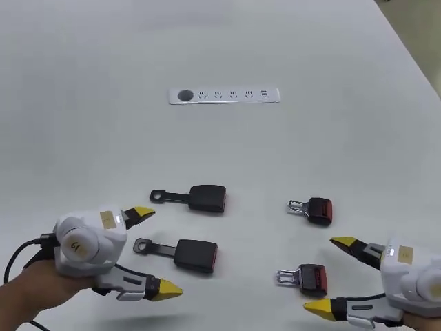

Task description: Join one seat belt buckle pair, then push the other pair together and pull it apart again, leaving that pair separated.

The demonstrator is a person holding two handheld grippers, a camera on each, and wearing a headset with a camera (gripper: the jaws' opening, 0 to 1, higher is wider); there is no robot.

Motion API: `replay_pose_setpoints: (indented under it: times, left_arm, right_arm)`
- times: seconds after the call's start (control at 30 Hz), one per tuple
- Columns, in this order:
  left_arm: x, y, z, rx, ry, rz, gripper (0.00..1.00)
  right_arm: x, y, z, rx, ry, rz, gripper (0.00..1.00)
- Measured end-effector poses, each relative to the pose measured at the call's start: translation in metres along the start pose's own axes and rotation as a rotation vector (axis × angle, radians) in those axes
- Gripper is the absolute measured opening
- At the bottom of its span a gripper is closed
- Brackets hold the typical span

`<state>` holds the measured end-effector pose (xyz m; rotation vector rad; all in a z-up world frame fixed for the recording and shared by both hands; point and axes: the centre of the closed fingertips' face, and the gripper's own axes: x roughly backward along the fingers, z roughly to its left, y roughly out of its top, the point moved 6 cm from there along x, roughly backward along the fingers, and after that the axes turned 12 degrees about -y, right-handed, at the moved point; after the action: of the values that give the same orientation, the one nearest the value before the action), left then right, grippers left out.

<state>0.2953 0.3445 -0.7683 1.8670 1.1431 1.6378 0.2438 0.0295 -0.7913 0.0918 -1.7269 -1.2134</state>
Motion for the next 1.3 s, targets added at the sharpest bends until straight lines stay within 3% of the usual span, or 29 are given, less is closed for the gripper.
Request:
replay_pose_setpoints:
  times: [0.2, 0.4, 0.7, 0.97, 1.2, 1.3]
  left_arm:
    - [-0.010, -0.001, 0.003, -0.036, -0.059, 0.057, 0.87]
    - [-0.024, -0.003, 0.005, -0.110, -0.102, 0.125, 0.83]
    - [-0.042, -0.006, 0.008, -0.204, -0.161, 0.214, 0.73]
    - [-0.051, -0.006, 0.013, -0.264, -0.179, 0.248, 0.61]
    - [-0.057, -0.008, 0.016, -0.276, -0.196, 0.270, 0.52]
    - [-0.059, -0.007, 0.016, -0.280, -0.200, 0.258, 0.49]
  right_arm:
    - [-0.005, -0.001, 0.000, 0.045, 0.050, 0.026, 0.81]
    - [-0.009, -0.006, 0.004, 0.104, 0.107, 0.068, 0.75]
    - [-0.010, -0.006, 0.001, 0.146, 0.148, 0.095, 0.66]
    - [-0.012, -0.008, 0.002, 0.189, 0.196, 0.127, 0.54]
    - [-0.017, -0.009, 0.005, 0.225, 0.224, 0.149, 0.48]
    - [-0.018, -0.010, 0.005, 0.240, 0.225, 0.153, 0.43]
